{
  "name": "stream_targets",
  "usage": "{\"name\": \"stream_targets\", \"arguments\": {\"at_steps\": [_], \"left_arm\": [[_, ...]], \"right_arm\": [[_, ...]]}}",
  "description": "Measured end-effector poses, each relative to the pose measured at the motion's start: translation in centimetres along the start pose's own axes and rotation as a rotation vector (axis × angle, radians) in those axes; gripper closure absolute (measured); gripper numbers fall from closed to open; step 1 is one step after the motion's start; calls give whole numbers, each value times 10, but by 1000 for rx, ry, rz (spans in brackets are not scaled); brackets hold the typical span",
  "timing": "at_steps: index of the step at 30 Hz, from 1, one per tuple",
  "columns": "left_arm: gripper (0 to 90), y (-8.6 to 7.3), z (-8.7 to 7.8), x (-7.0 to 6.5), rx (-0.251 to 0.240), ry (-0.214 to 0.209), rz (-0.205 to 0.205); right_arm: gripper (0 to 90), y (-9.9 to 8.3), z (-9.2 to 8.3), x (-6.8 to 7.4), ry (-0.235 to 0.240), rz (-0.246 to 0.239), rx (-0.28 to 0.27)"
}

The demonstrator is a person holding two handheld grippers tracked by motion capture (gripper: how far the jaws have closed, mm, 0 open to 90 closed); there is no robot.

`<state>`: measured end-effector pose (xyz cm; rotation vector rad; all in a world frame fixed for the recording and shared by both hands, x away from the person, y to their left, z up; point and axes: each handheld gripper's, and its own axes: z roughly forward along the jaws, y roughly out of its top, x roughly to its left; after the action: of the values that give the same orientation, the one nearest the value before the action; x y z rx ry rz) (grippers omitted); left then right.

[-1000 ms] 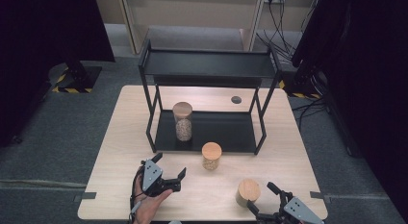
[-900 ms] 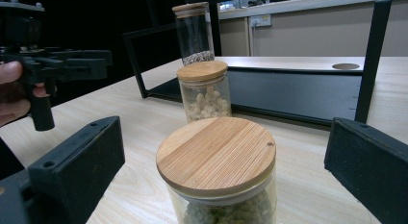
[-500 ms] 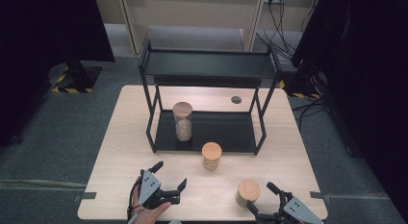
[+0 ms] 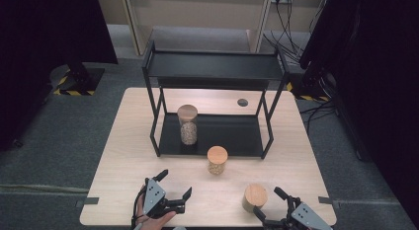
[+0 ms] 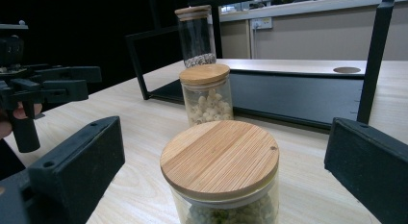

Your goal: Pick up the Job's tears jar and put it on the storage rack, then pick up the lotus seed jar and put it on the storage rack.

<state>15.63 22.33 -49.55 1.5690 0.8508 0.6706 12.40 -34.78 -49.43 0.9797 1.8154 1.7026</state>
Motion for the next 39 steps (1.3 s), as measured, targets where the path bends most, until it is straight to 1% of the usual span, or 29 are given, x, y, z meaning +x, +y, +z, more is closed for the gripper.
{"name": "stream_targets", "arguments": {"at_steps": [3,9,19,24,30,35,39], "left_arm": [[8,-1,1,-1,4,-3,1],[8,-2,1,-1,1,2,2],[8,-3,-1,1,-3,11,-3],[8,-3,0,1,-1,8,-4],[9,-2,-1,0,-7,13,-4],[8,-3,-2,1,-7,13,-10],[9,-3,-2,1,-10,16,-11]], "right_arm": [[5,0,0,0,1,-1,0],[5,0,-1,0,-2,3,-2],[6,1,1,0,9,-1,2],[5,2,1,0,10,-4,-8],[5,10,5,0,25,-20,-14],[6,19,13,-1,50,-41,-8],[6,24,16,-2,57,-45,-8]]}}
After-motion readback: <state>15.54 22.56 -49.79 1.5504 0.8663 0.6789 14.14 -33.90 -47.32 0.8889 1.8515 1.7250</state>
